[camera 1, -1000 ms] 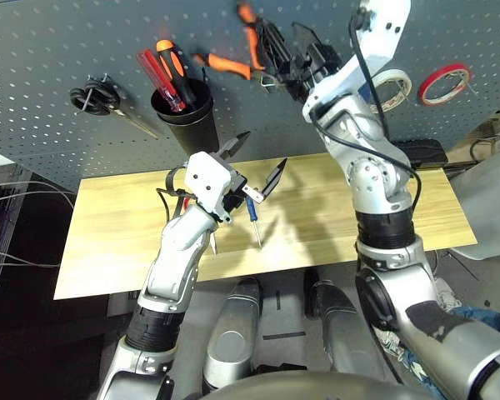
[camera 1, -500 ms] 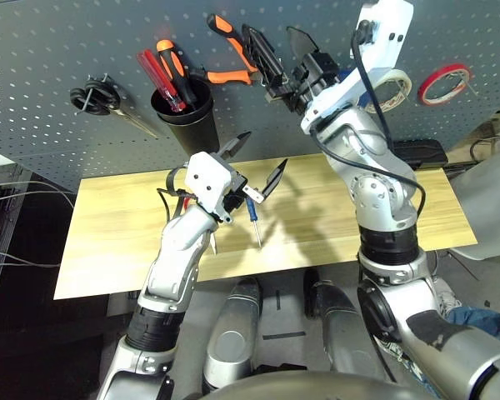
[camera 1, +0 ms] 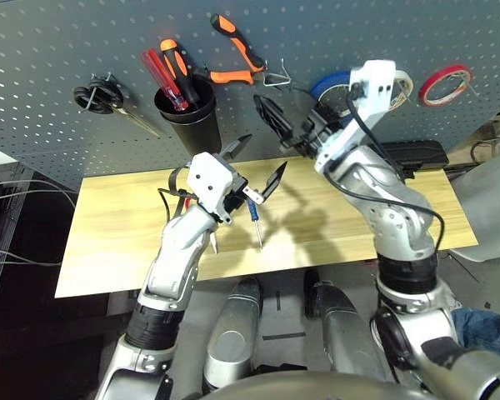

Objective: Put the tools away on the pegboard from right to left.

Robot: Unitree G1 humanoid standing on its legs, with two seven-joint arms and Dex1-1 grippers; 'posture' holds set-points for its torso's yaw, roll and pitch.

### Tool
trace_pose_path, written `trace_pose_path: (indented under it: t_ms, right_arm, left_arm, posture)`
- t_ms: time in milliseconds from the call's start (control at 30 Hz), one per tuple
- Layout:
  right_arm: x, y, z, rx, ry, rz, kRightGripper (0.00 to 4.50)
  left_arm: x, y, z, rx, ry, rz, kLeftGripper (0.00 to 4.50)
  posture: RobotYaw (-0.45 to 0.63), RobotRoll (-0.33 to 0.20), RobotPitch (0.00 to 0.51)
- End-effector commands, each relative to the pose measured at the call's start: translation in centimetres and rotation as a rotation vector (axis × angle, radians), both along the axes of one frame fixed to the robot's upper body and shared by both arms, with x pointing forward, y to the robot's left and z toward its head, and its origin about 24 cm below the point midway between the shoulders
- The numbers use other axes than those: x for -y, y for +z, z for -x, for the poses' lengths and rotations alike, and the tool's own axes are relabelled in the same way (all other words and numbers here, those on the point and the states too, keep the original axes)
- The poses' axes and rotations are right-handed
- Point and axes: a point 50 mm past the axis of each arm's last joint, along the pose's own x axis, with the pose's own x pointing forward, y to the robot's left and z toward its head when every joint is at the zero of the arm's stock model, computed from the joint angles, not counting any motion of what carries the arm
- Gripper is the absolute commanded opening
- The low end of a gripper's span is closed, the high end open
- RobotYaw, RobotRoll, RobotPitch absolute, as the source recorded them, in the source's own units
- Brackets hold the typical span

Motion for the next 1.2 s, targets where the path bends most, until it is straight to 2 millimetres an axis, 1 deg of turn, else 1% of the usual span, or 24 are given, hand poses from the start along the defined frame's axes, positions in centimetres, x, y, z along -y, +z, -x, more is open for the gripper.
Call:
trace_pose_path:
  t_ms: [33, 100, 333, 400, 433, 500, 667, 767, 833, 933, 967, 1067, 1100, 1200]
  right_arm:
    - [0.8, -1.2, 0.3, -0.05, -0.024, 0.016, 4.46]
    - [1.3, -2.4, 0.2, -0.104, -0.051, 0.019, 4.46]
    - [1.9, -5.1, 0.5, -0.22, -0.08, 0.029, 4.46]
    - [2.4, -6.3, 0.5, -0.264, -0.099, 0.035, 4.46]
    - [2.9, -7.1, 0.5, -0.3, -0.12, 0.038, 4.46]
    - [3.7, -8.2, 0.4, -0.342, -0.152, 0.043, 4.46]
    - [5.0, -9.2, 0.3, -0.364, -0.19, 0.074, 4.46]
    - [5.8, -10.3, 0.5, -0.403, -0.209, 0.102, 4.46]
    - [5.9, -10.7, 0.6, -0.417, -0.211, 0.104, 4.46]
    - [6.0, -11.5, 0.8, -0.451, -0.208, 0.113, 4.46]
    - [6.0, -11.7, 0.8, -0.456, -0.21, 0.116, 4.46]
    - [6.2, -12.5, 0.7, -0.48, -0.22, 0.133, 4.46]
    - [6.2, -12.6, 0.7, -0.483, -0.219, 0.138, 4.46]
    - [6.3, -12.8, 0.7, -0.483, -0.224, 0.139, 4.46]
  left_arm:
    - [0.3, -0.9, 0.0, -0.027, -0.017, -0.028, 4.5]
    - [0.3, -1.1, 0.0, -0.033, -0.02, -0.032, 4.5]
    - [0.5, -1.8, 0.0, -0.069, -0.044, -0.061, 4.5]
    - [0.6, -2.7, -0.2, -0.132, -0.056, -0.081, 4.5]
    - [0.7, -3.5, -0.3, -0.176, -0.067, -0.102, 4.5]
    - [0.8, -4.3, -0.3, -0.214, -0.08, -0.139, 4.5]
    - [0.8, -5.3, -0.7, -0.277, -0.058, -0.183, 4.5]
    - [0.6, -6.0, -1.8, -0.333, 0.01, -0.218, 4.5]
    - [0.5, -6.2, -2.3, -0.356, 0.037, -0.224, 4.5]
    - [0.0, -7.1, -3.7, -0.433, 0.107, -0.264, 4.5]
    - [-0.2, -7.3, -4.0, -0.452, 0.122, -0.272, 4.5]
    - [-0.8, -8.5, -5.1, -0.547, 0.159, -0.302, 4.5]
    - [-1.0, -9.0, -5.4, -0.602, 0.185, -0.281, 4.5]
    - [-1.4, -10.2, -6.1, -0.729, 0.258, -0.22, 4.5]
  posture:
    - [0.22, 0.0, 0.257]
    - [0.21, 0.0, 0.255]
    - [0.21, 0.0, 0.255]
    - [0.21, 0.0, 0.255]
    - [0.21, 0.0, 0.255]
    - [0.21, 0.0, 0.252]
    - [0.21, 0.0, 0.25]
    - [0.2, 0.0, 0.254]
    - [0.2, 0.0, 0.259]
    - [0.2, 0.0, 0.281]
    - [0.2, 0.0, 0.281]
    - [0.2, 0.0, 0.299]
    - [0.19, 0.0, 0.306]
    - [0.18, 0.0, 0.295]
